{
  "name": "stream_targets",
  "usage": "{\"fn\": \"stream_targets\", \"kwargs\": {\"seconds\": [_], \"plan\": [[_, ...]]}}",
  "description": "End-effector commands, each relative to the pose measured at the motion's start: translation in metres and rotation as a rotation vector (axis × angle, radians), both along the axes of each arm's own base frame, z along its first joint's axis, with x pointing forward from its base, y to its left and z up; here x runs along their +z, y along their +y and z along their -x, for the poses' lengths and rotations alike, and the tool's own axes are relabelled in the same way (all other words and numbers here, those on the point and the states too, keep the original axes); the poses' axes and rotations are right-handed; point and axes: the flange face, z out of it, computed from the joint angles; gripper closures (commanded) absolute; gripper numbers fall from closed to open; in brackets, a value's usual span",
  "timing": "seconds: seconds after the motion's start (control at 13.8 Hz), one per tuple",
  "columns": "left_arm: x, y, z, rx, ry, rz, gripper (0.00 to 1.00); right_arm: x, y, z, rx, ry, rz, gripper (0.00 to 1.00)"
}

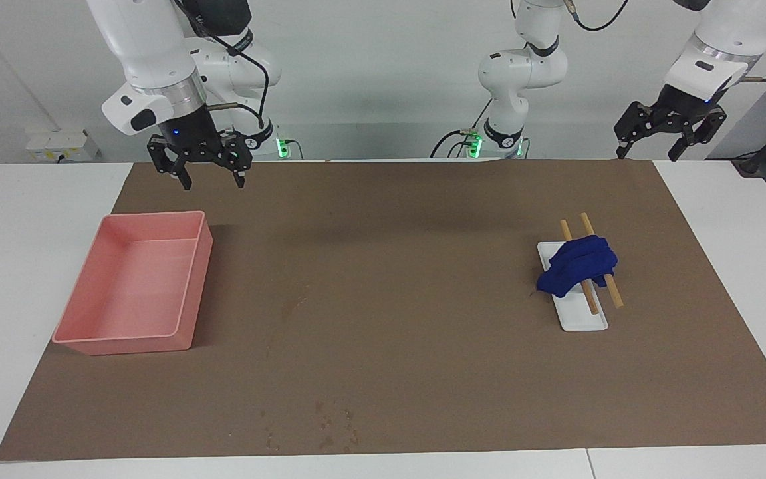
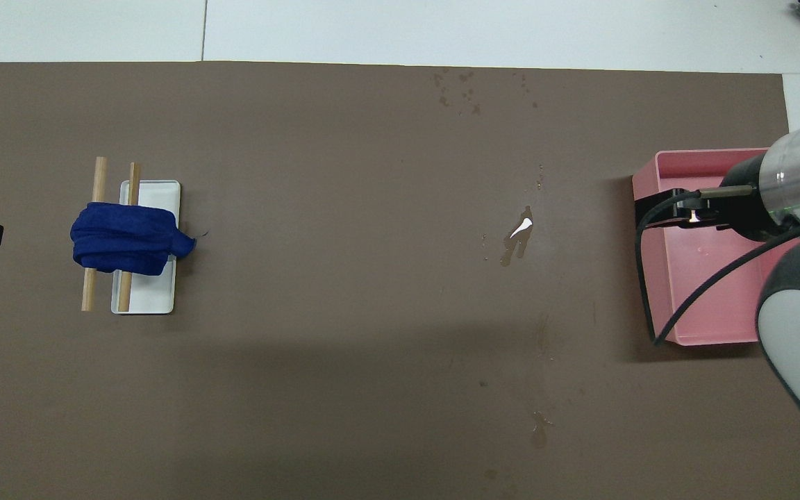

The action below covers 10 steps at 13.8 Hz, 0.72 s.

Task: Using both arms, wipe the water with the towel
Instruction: 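Move the left gripper down toward the blue cloth on the tray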

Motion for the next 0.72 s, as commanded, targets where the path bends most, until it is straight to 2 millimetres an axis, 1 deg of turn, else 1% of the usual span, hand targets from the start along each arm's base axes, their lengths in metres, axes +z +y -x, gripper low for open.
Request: {"fn": "stream_targets", "kwargs": {"seconds": [0.0, 0.07, 0.14, 0.29, 0.43, 0.51, 0.58, 0.65], "plan": [[-0.003, -0.001, 0.0, 0.008, -0.013, -0.018, 0.0, 0.002, -0.004, 0.006, 0.008, -0.008, -0.014, 0.0], [-0.009, 0.0, -0.002, 0.012, -0.042, -0.018, 0.0, 0.002, -0.004, 0.006, 0.008, -0.008, -0.014, 0.0], [-0.021, 0.005, -0.002, 0.021, -0.092, -0.019, 0.0, 0.002, -0.004, 0.006, 0.008, -0.008, -0.014, 0.0], [-0.062, 0.008, -0.008, 0.039, -0.166, -0.02, 0.0, 0.002, -0.004, 0.006, 0.008, -0.008, -0.014, 0.0], [-0.101, 0.011, -0.027, 0.091, -0.189, -0.029, 0.0, 0.002, -0.004, 0.006, 0.008, -0.008, -0.014, 0.0], [-0.115, 0.007, -0.034, 0.138, -0.198, -0.049, 0.0, 0.002, -0.004, 0.006, 0.008, -0.008, -0.014, 0.0], [-0.139, 0.005, -0.039, 0.176, -0.19, -0.087, 0.0, 0.002, -0.004, 0.006, 0.008, -0.008, -0.014, 0.0], [-0.158, -0.003, -0.04, 0.218, -0.206, -0.121, 0.0, 0.002, -0.004, 0.006, 0.008, -0.008, -0.014, 0.0]]}}
